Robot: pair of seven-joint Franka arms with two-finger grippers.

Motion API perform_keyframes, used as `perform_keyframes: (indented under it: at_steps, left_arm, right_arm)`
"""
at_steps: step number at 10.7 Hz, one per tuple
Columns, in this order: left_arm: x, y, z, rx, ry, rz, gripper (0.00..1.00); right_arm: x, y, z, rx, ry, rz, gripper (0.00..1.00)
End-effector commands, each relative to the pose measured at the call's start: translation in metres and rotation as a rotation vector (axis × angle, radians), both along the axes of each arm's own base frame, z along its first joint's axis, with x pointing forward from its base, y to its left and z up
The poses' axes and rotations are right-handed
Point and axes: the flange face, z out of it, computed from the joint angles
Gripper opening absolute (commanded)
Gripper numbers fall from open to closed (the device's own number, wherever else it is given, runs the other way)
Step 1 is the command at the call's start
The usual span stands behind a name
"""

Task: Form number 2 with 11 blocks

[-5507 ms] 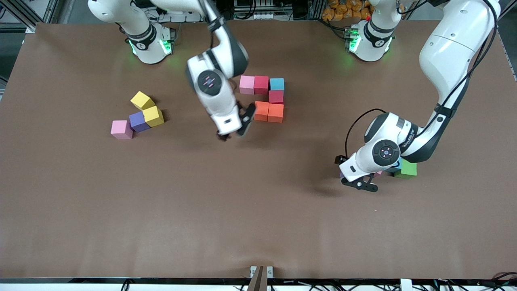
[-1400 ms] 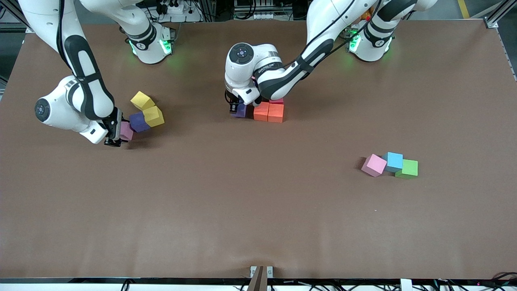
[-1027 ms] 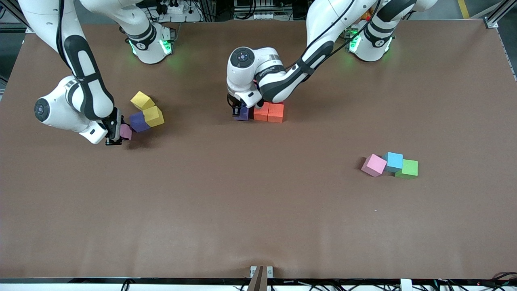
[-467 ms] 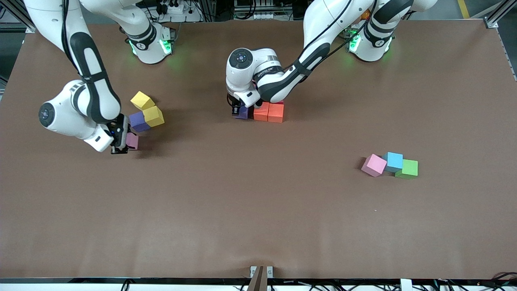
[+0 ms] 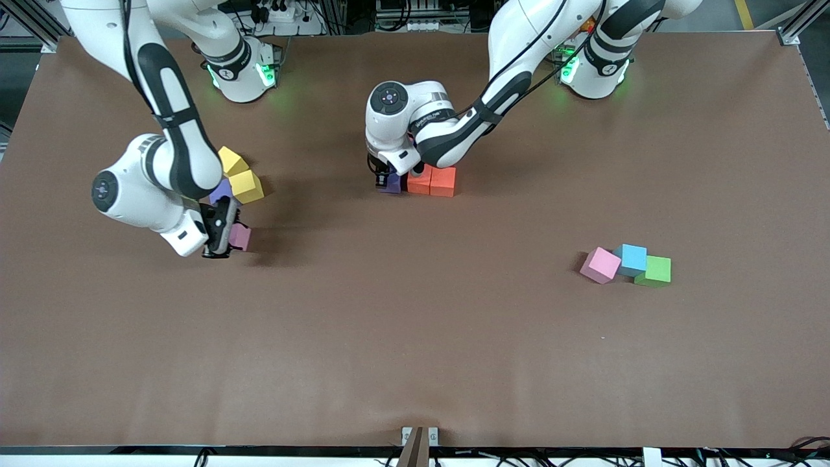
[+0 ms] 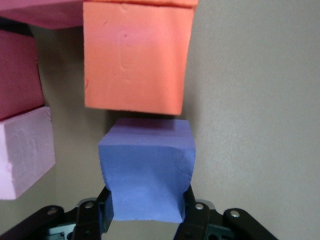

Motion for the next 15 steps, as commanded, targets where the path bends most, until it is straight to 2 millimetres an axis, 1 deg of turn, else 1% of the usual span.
perform_keyframes:
  at_steps: [1,2,4,7,8,9,10,13,15]
  left_arm:
    - [-0.001,0.004,0.001,0.014,0.003,0.068,0.47]
    - [-0.002,0.004,0.0,0.016,0.005,0.067,0.47]
    - [-0.003,0.005,-0.001,0.02,0.007,0.066,0.47]
    - [-0.004,0.007,-0.003,0.025,0.008,0.062,0.47]
    - [-0.005,0.009,-0.004,0.031,0.01,0.061,0.47]
    - [-0.006,0.01,-0.002,0.032,0.006,0.058,0.47]
    - [-0.008,0.013,-0.001,0.037,0.003,0.044,0.47]
    - [-0.004,0.015,0.002,0.037,-0.003,0.035,0.47]
    - [-0.005,0.016,0.003,0.045,-0.001,0.034,0.47]
  right_arm:
    - [0.008,0.037,0.005,0.0,0.036,-0.142,0.04]
    - [0.007,0.055,0.006,-0.01,0.05,-0.2,0.04]
    - [0.006,0.083,0.01,-0.026,0.061,-0.346,0.04]
    - [0.006,0.112,0.017,-0.034,0.041,-0.541,0.04]
    - [0.003,0.124,0.018,-0.036,0.062,-0.621,0.04]
    - [0.001,0.134,0.02,-0.036,0.084,-0.697,0.04]
    - [-0.002,0.143,0.02,-0.038,0.097,-0.748,0.04]
    - [-0.014,0.178,0.021,-0.039,0.133,-0.91,0.04]
    - [-0.023,0.202,0.017,-0.032,0.117,-1.002,0.04]
